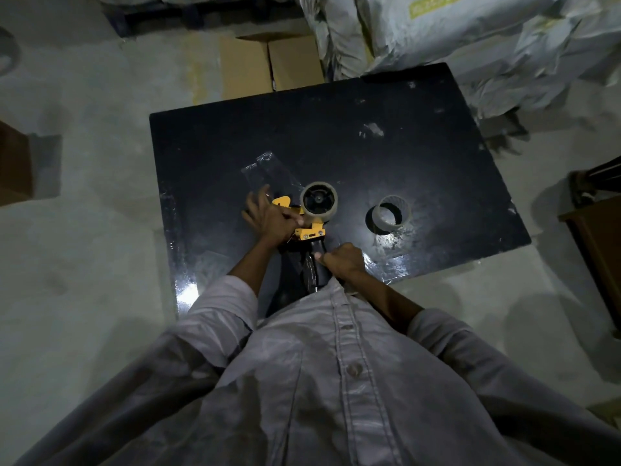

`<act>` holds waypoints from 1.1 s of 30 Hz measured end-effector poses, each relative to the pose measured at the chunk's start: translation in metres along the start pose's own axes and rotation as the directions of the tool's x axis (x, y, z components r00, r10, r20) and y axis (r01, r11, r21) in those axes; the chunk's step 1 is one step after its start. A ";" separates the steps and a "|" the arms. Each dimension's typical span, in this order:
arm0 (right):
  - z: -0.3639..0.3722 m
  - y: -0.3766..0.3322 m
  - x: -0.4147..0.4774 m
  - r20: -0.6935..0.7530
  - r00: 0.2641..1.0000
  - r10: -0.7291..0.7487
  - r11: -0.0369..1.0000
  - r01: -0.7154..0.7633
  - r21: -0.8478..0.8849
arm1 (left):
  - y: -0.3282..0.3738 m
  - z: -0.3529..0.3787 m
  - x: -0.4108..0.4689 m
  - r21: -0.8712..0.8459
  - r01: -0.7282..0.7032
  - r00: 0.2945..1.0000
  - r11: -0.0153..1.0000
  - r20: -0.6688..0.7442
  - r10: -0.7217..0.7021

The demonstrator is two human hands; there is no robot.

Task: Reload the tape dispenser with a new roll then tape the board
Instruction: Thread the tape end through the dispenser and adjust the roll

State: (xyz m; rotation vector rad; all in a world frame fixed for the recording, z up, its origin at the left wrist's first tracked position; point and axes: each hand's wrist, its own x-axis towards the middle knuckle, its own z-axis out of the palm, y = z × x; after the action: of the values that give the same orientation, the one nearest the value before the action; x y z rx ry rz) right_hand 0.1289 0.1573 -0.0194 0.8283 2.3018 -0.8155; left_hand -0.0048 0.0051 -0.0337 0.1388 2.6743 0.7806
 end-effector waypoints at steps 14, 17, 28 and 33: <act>-0.009 0.004 0.015 -0.094 0.994 -0.060 0.972 0.037 -0.230 | -0.041 0.027 -0.040 0.227 -0.178 0.894 0.958 -0.368 0.254; -0.011 0.001 0.013 -0.097 0.994 -0.058 0.972 0.035 -0.233 | -0.049 0.032 -0.048 0.185 -0.137 0.891 0.973 -0.406 0.202; -0.019 -0.004 0.008 -0.086 0.994 -0.072 0.974 0.052 -0.221 | -0.061 0.038 -0.056 0.167 -0.078 0.898 0.983 -0.417 0.143; -0.019 -0.002 0.010 -0.078 0.995 -0.065 0.980 0.049 -0.195 | -0.058 0.035 -0.056 0.118 -0.086 0.908 0.989 -0.399 0.126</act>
State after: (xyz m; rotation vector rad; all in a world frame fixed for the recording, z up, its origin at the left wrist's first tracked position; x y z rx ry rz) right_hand 0.1154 0.1726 -0.0130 0.7251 2.4423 -0.5791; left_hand 0.0597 -0.0367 -0.0750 0.1628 3.1254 0.7823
